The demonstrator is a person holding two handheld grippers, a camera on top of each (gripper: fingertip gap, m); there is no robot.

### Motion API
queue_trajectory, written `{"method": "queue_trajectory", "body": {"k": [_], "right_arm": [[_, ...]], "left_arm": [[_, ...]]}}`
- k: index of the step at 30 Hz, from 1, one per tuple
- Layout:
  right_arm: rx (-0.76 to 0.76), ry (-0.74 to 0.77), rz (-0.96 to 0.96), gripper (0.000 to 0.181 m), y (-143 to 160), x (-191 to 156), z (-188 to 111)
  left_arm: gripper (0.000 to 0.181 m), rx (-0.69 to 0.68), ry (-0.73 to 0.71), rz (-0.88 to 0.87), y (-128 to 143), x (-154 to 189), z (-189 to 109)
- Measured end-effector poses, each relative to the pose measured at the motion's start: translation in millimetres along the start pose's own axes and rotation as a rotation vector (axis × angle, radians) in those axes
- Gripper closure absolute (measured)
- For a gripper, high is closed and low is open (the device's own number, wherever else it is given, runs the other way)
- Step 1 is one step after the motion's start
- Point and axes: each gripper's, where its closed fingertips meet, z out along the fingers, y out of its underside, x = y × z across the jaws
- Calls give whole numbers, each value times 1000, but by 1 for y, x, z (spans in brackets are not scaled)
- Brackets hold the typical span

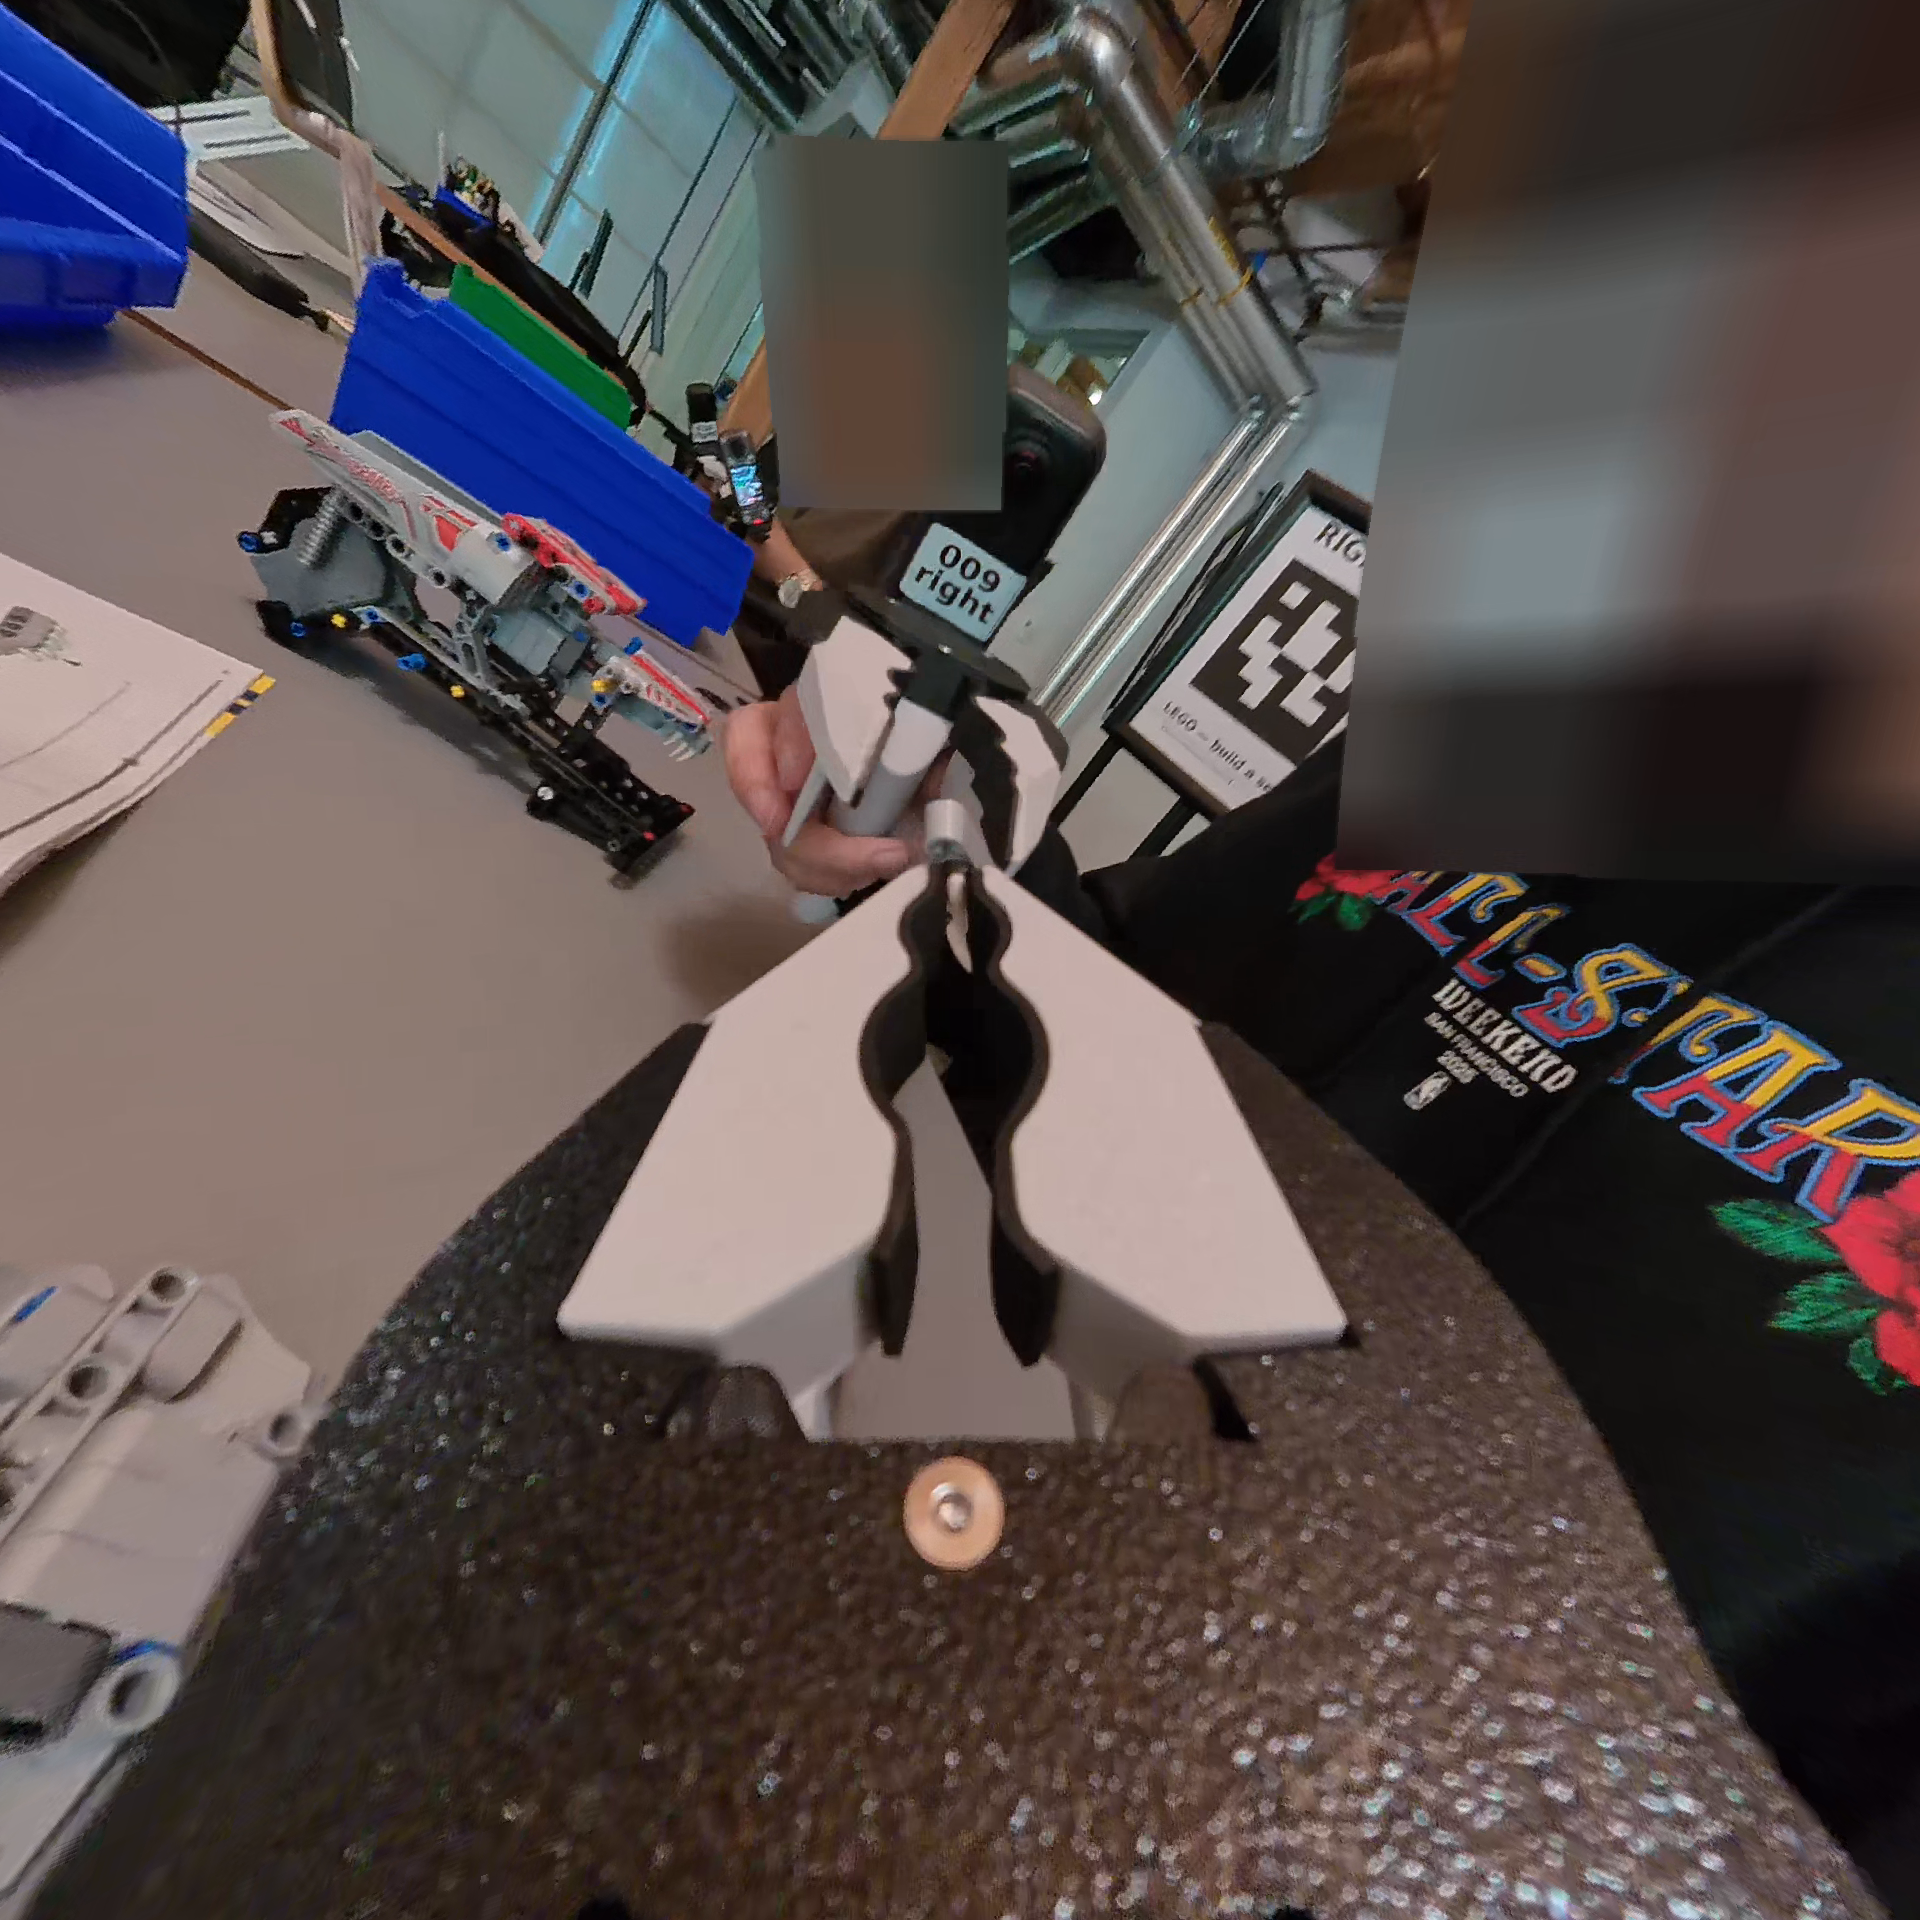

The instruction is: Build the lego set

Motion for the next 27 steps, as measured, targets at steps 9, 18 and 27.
{"method": "queue_trajectory", "body": {"k": [9, 18, 27], "right_arm": [[56, 307, -159, 147, -19, -2, 25], [88, 227, -106, 146, -18, -16, 35], [101, 205, -21, 148, -11, -11, 37]], "left_arm": [[181, 22, 89, -69, -2, 10, -2], [180, -2, 88, -48, 1, 12, -4], [181, -12, 71, -30, 2, 10, -3]]}}
